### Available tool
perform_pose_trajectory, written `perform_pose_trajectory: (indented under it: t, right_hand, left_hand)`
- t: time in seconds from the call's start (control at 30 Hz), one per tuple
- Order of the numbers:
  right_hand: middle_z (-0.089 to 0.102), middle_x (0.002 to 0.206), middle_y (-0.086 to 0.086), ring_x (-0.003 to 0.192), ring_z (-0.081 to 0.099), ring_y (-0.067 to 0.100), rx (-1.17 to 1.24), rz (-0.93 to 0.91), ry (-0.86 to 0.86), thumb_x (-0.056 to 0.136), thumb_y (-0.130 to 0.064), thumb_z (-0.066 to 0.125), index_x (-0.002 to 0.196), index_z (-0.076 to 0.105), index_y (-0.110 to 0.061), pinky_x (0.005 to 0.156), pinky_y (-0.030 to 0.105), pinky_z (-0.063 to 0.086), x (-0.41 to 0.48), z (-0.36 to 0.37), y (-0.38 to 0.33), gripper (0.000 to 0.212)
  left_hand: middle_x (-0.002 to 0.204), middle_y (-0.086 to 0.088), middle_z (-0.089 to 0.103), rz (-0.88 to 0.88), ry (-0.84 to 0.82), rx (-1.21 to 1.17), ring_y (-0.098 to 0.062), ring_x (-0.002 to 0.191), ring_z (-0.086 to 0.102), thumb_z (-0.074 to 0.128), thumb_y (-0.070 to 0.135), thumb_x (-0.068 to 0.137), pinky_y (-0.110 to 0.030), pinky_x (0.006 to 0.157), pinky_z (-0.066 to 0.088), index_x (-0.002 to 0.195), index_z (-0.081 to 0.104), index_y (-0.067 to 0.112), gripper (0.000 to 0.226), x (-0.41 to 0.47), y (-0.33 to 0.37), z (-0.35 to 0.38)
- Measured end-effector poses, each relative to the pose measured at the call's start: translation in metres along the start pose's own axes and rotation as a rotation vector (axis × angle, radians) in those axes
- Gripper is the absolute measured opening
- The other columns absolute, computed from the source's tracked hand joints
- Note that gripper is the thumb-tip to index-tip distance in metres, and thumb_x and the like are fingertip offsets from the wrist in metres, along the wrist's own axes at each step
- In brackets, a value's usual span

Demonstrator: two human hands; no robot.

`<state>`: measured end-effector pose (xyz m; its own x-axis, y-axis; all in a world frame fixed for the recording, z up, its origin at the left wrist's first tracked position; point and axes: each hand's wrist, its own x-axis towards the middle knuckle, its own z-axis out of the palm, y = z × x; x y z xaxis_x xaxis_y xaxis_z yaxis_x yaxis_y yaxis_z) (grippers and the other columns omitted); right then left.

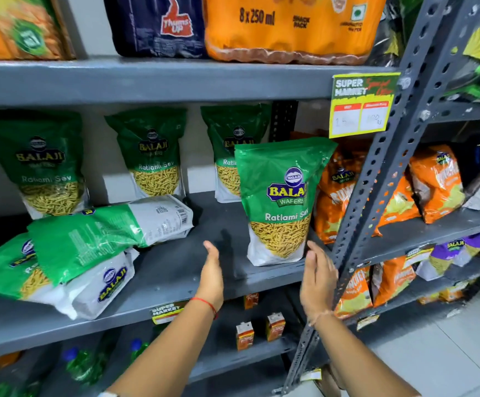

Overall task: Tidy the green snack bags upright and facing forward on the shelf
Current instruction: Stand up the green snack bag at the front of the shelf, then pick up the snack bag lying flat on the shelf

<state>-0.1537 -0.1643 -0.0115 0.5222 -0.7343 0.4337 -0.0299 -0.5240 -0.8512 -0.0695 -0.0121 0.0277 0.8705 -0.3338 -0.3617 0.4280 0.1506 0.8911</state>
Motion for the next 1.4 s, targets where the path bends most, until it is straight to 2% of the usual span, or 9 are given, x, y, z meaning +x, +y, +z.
perform_pose_trajectory:
  t: [0.23,0.4,0.5,0.6,0.7,0.9,1.13,1.3,1.4]
  right_hand:
    - [0.062,0.098,0.009,0.098,0.049,0.015,0.002,-0.509,-0.237,0.09,-0.045,0.039,0.095,0.063,-0.011,0.088,0.029,0.036,-0.011,0.084,-0.085,0.042]
    - [0.05,0.138,0.008,0.129,0.04,0.019,0.079,-0.217,-0.826,0.089,-0.051,0.035,0.126,0.05,-0.018,0.111,0.034,0.028,0.045,0.175,-0.152,0.052]
    - [0.023,0.154,-0.001,0.142,0.018,0.02,-0.047,-0.13,-1.054,0.091,-0.056,0.022,0.14,0.028,-0.029,0.119,0.045,0.008,0.068,0.218,-0.171,0.056]
    - [0.019,0.155,-0.002,0.142,0.015,0.022,-0.125,-0.101,-1.19,0.089,-0.062,0.018,0.141,0.025,-0.029,0.119,0.043,0.006,0.077,0.251,-0.185,0.063]
    - [0.03,0.152,0.004,0.138,0.027,0.029,-0.315,-0.158,-1.238,0.083,-0.07,0.017,0.137,0.036,-0.026,0.116,0.046,0.019,0.079,0.278,-0.193,0.073]
    - [0.027,0.152,0.009,0.136,0.031,0.032,-0.683,-0.342,-1.293,0.081,-0.072,0.006,0.138,0.03,-0.033,0.113,0.043,0.02,0.069,0.302,-0.191,0.073]
    - [0.046,0.06,0.007,0.074,0.054,0.026,-0.456,-0.34,-1.15,0.089,-0.062,0.009,0.091,0.064,-0.008,0.071,0.032,0.037,0.074,0.284,-0.183,0.077]
    - [0.052,0.079,0.01,0.078,0.049,0.023,-0.079,-0.134,-0.904,0.093,-0.053,0.019,0.104,0.064,-0.014,0.054,0.022,0.032,0.089,0.243,-0.163,0.061]
    - [0.066,0.105,0.017,0.104,0.054,0.022,0.126,0.029,-0.802,0.093,-0.052,0.025,0.104,0.064,-0.014,0.09,0.032,0.042,0.09,0.231,-0.146,0.056]
  left_hand:
    - [0.15,-0.008,0.035,0.017,0.129,-0.346,-0.025,0.138,0.032,0.023,0.061,0.088,-0.039,0.117,0.022,0.14,0.033,0.014,0.071,0.013,0.036,-0.059]
    - [0.134,-0.011,0.051,0.028,0.138,-0.626,-0.027,0.111,0.051,0.022,0.049,0.094,-0.035,0.091,0.042,0.132,0.045,0.013,0.057,0.021,0.058,-0.065]
    - [0.07,-0.008,0.075,0.058,0.209,-0.661,-0.022,0.077,0.062,0.027,0.046,0.095,-0.026,0.073,0.045,0.107,0.055,0.027,0.037,0.037,0.054,-0.071]
    - [0.023,0.008,0.041,0.033,0.279,-0.743,-0.003,0.027,0.042,0.032,0.045,0.094,-0.016,0.047,0.035,0.063,0.044,0.022,0.04,0.048,0.054,-0.076]
    - [0.028,0.006,0.04,0.018,0.243,-0.837,-0.004,0.026,0.04,0.033,0.048,0.092,-0.013,0.038,0.037,0.062,0.042,0.018,0.044,0.054,0.051,-0.075]
    - [0.142,-0.021,0.042,-0.044,0.119,-0.908,-0.032,0.133,0.039,0.029,0.059,0.088,-0.046,0.115,0.026,0.138,0.035,0.005,0.074,0.061,0.047,-0.073]
    - [0.128,-0.017,0.055,0.053,0.191,-0.944,-0.028,0.129,0.044,0.026,0.056,0.091,-0.041,0.115,0.027,0.12,0.051,0.005,0.064,0.067,0.052,-0.065]
    - [0.14,-0.012,0.045,0.166,0.235,-0.765,-0.026,0.132,0.04,0.014,0.05,0.095,-0.036,0.111,0.028,0.134,0.041,0.008,0.064,0.064,0.066,-0.055]
    - [0.125,-0.004,0.052,0.258,0.276,-0.761,-0.021,0.119,0.05,0.014,0.046,0.096,-0.035,0.105,0.036,0.13,0.045,0.012,0.058,0.07,0.077,-0.059]
